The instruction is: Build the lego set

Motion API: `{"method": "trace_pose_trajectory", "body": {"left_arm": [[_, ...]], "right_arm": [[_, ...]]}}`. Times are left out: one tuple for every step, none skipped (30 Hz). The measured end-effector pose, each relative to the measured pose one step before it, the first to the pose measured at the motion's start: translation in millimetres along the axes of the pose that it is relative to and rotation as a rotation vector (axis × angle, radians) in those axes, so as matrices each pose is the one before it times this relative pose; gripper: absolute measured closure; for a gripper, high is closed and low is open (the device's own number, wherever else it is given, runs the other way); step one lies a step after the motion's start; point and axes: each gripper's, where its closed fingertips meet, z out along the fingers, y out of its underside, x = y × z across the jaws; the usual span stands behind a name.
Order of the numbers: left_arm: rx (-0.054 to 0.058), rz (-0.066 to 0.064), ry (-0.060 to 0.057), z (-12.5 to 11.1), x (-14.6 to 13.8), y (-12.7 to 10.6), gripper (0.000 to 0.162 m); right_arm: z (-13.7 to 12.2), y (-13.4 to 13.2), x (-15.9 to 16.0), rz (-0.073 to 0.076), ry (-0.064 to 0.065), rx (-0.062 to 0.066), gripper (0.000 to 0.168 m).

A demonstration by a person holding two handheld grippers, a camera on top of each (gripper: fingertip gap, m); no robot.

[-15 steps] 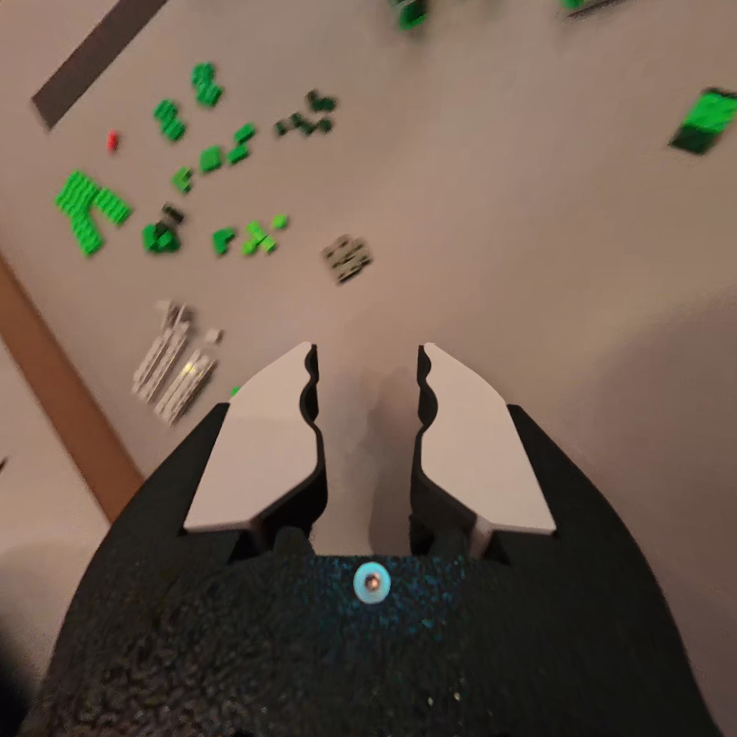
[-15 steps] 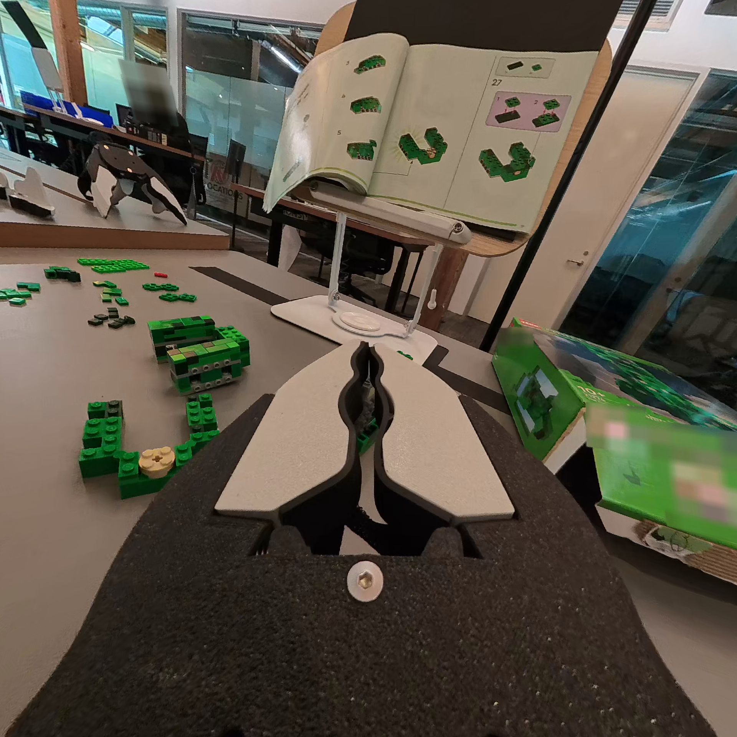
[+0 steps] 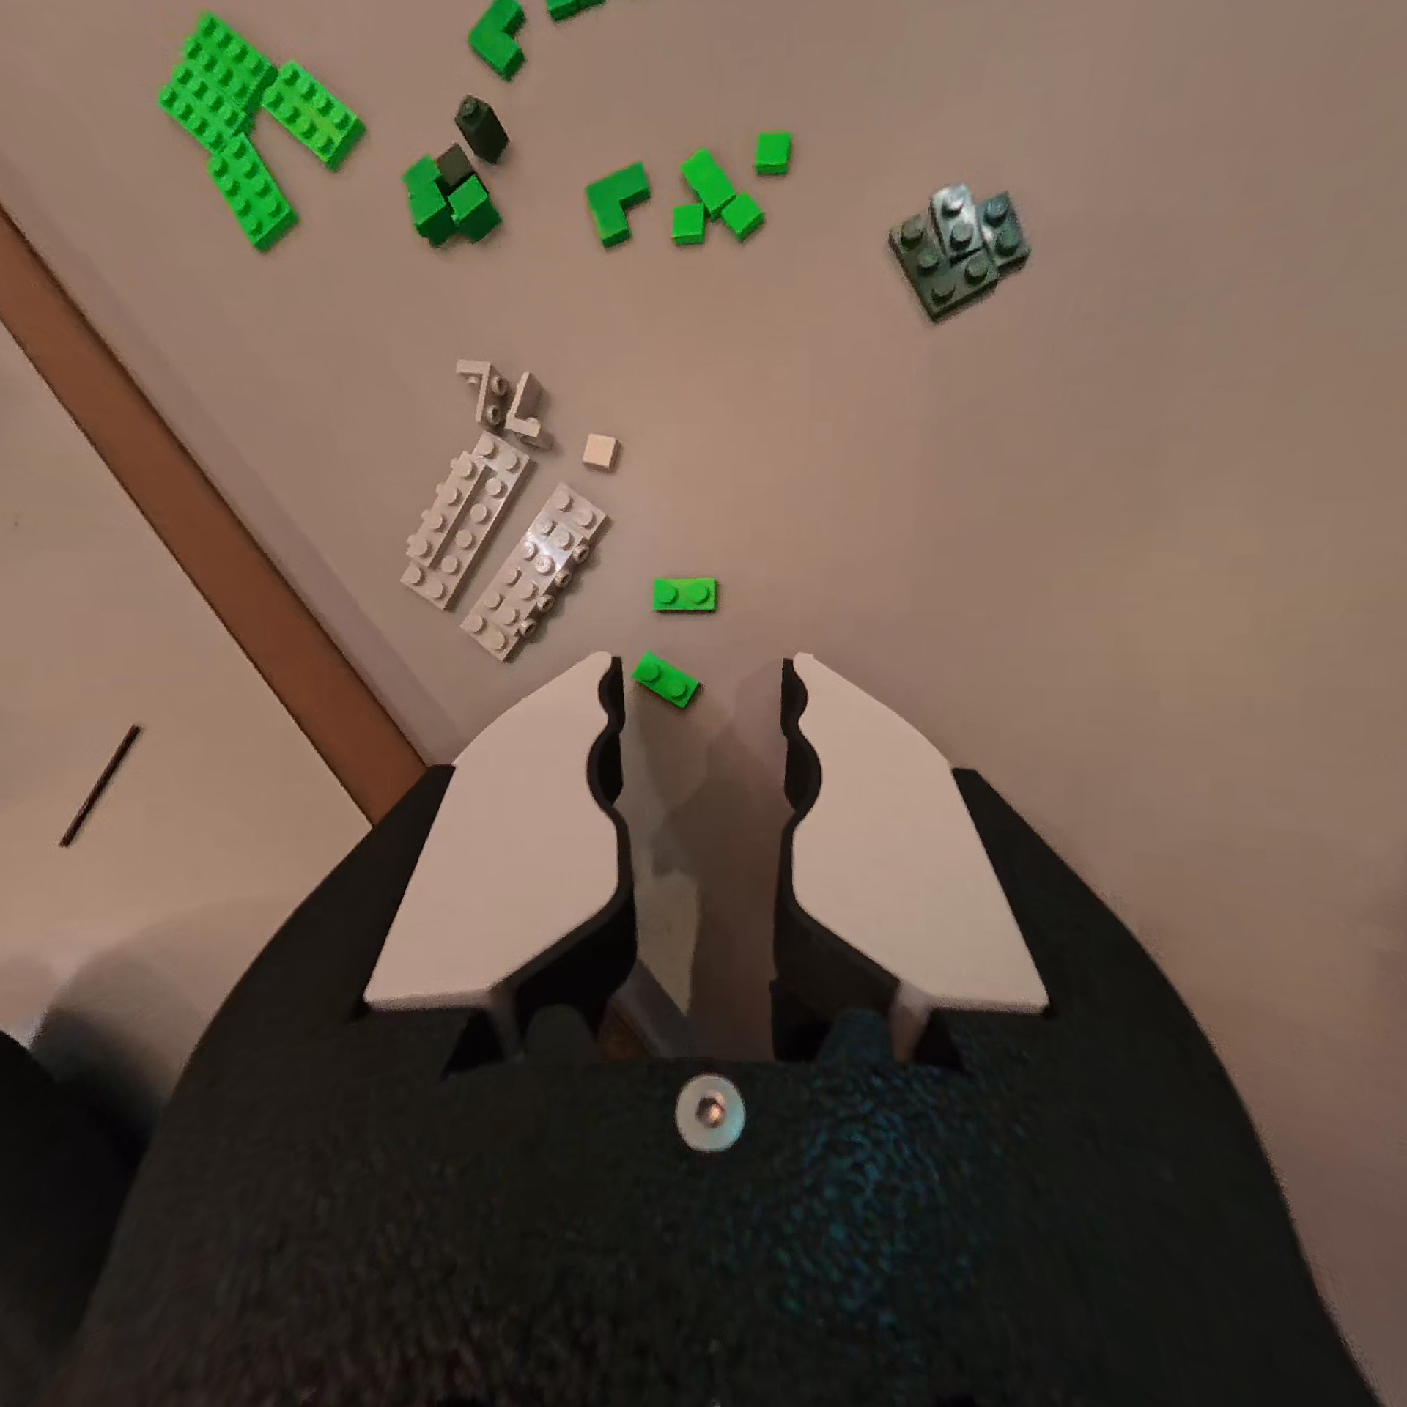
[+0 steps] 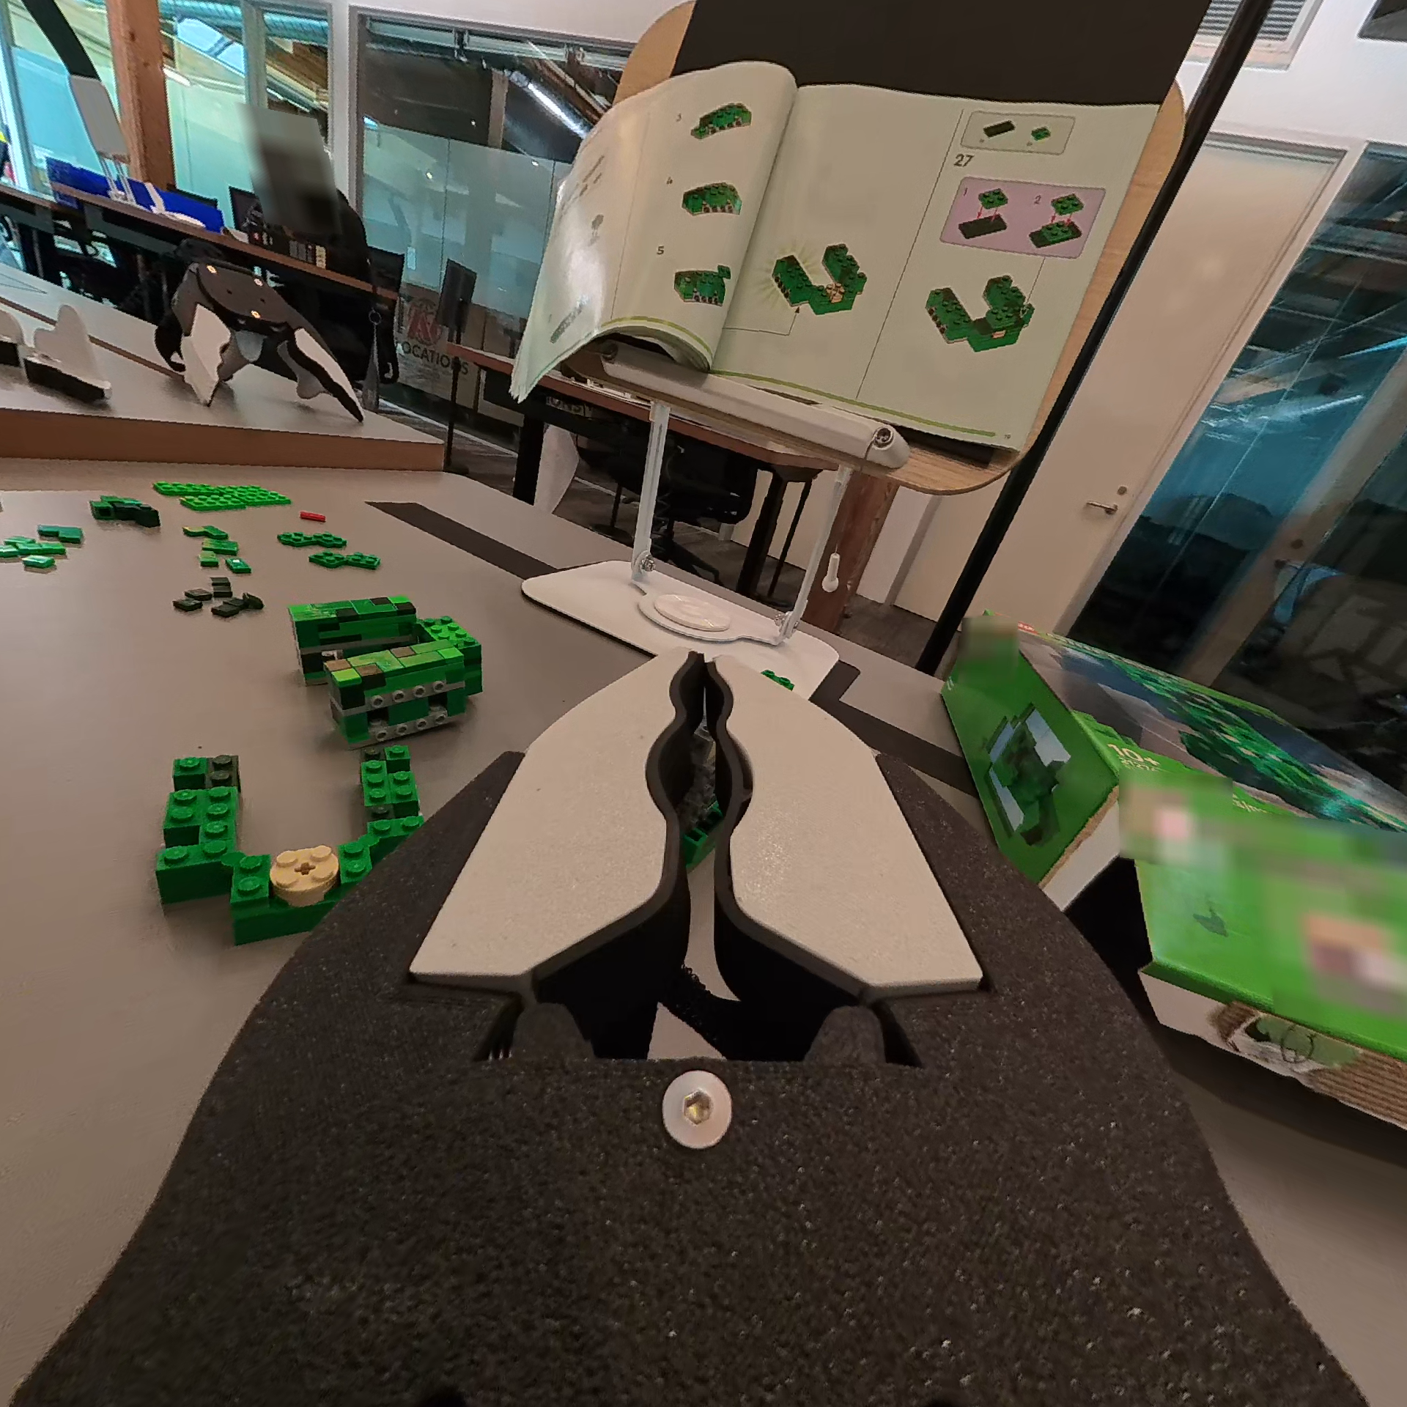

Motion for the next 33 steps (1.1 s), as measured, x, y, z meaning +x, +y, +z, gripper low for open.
{"method": "trace_pose_trajectory", "body": {"left_arm": [[-0.002,0.0056,0.0078,-0.35,-1.41,0.74,0.123],[-0.0019,0.0039,0.0011,-0.63,-2.48,0.72,0.125],[-0.0024,0.0049,0.0026,-0.64,-2.29,0.73,0.127],[0.0001,0.0037,0.007,-0.52,-1.57,0.3,0.128],[0.0037,0.002,0.0151,-0.33,-0.48,-0.27,0.13],[0.003,-0.0006,0.0183,0.02,-0.13,-0.38,0.131],[-0.0005,-0.0001,0.0199,0.25,0.38,-0.1,0.131],[-0.0074,0.0056,0.0165,0.52,0.13,0.9,0.129],[-0.0105,0.009,0.0092,0.82,-0.61,1.28,0.129],[-0.0097,0.0095,0.0123,1.03,0.28,1.32,0.129],[-0.0049,0.0049,0.0134,1.18,0.51,0.67,0.13],[0.0082,0.0006,0.0132,0.41,0.42,-1.29,0.13],[-0.0013,0.0035,0.0083,0.71,-0.08,0.02,0.13],[0.0039,0.0028,0.0059,0.28,-0.18,-0.75,0.131],[0.0019,0.0031,0.0059,0.58,0.02,-0.48,0.133],[0.002,-0.001,0.0054,0.59,0.1,-0.48,0.135],[0.0,-0.0028,0.0088,0.44,0.68,-0.21,0.138],[-0.0012,-0.0059,0.0087,0.35,0.6,-0.03,0.141],[-0.0048,-0.0072,0.0119,0.08,1.38,0.4,0.145],[-0.0024,-0.0075,0.0046,0.01,0.6,0.07,0.145],[0.0003,-0.005,0.0015,-0.02,0.49,0.03,0.146],[0.0056,-0.0035,0.0031,0.06,1.32,-0.44,0.146],[0.0085,-0.0051,0.0021,0.11,1.6,-0.78,0.146],[0.0076,-0.006,-0.0001,0.29,2.04,-1.1,0.146],[0.0091,-0.0024,-0.0002,0.17,3.15,-1.76,0.146],[0.0155,0.0015,-0.0071,-0.11,3.73,-3.79,0.146],[0.0215,0.0056,-0.006,-0.26,5.7,-6.09,0.146],[0.0254,0.0078,0.0016,-0.12,8.69,-8.37,0.146],[0.0293,0.0122,0.0028,0.46,11.01,-10.78,0.146],[0.0332,0.0181,0.007,1.69,13.68,-12.65,0.146],[0.0325,0.0202,0.0166,3.34,16.97,-13.67,0.146],[0.0242,0.0222,0.0062,5.02,16.5,-12.89,0.146],[0.0245,0.0197,-0.0088,6.55,14.76,-12.76,0.146]], "right_arm": [[-0.06,0.06,-0.11,-0.0012,-0.0003,-0.0001,0.168],[-0.01,-0.05,-0.21,-0.0009,-0.0005,-0.0001,0.168],[-0.01,0.02,-0.01,-0.0005,-0.0003,-0.0002,0.168],[0.03,0.01,-0.12,-0.0004,-0.0004,-0.0002,0.168],[0.11,0.05,-0.09,-0.0006,-0.0007,-0.0004,0.168],[0.01,0.05,-0.1,-0.0009,-0.0006,-0.0005,0.168],[0.07,0.07,-0.19,-0.0012,-0.0006,-0.0001,0.168],[0.0,0.02,-0.18,-0.0015,-0.0004,0.0001,0.168],[0.04,-0.07,-0.23,-0.0017,-0.0004,-0.0001,0.168],[0.01,0.05,-0.26,-0.0018,-0.0004,-0.0003,0.168],[-0.02,-0.03,-0.13,-0.0015,-0.0002,-0.0002,0.168],[-0.04,0.03,-0.12,-0.001,-0.0003,0.0002,0.168],[0.04,-0.01,-0.07,-0.0006,-0.0002,-0.0001,0.168],[-0.03,0.05,0.0,-0.0003,-0.0002,-0.0004,0.168],[0.02,0.02,-0.12,-0.0004,-0.0005,-0.0003,0.168],[0.02,0.02,-0.07,-0.0008,-0.0003,-0.0003,0.168],[0.06,0.08,-0.17,-0.0011,-0.0004,-0.0003,0.168],[0.0,-0.07,-0.19,-0.0012,-0.0005,0.0,0.168],[-0.05,0.05,-0.14,-0.0011,-0.0005,0.0,0.168],[-0.04,0.03,-0.09,-0.001,-0.0001,0.0002,0.168],[0.05,-0.03,-0.06,-0.0007,-0.0002,0.0,0.168],[0.04,-0.01,-0.13,-0.0004,-0.0005,-0.0001,0.168],[0.0,-0.01,-0.04,-0.0002,-0.0004,0.0001,0.168],[-0.08,-0.04,-0.05,-0.0003,-0.0002,0.0001,0.168],[-0.02,-0.08,-0.12,-0.0005,-0.0003,0.0003,0.168],[0.03,0.08,-0.08,-0.001,-0.0003,-0.0001,0.168],[0.0,-0.07,-0.14,-0.0013,-0.0002,0.0,0.168],[0.0,0.02,-0.11,-0.0015,0.0002,0.0001,0.168],[0.05,0.11,-0.08,-0.0013,0.0002,-0.0005,0.168],[0.06,0.01,-0.07,-0.001,0.0002,-0.0004,0.168],[0.07,-0.02,-0.12,-0.0009,-0.0001,-0.0002,0.168],[0.06,0.08,-0.19,-0.0009,-0.0004,-0.0003,0.168],[-0.04,-0.06,-0.11,-0.0008,-0.0003,0.0001,0.168]]}}
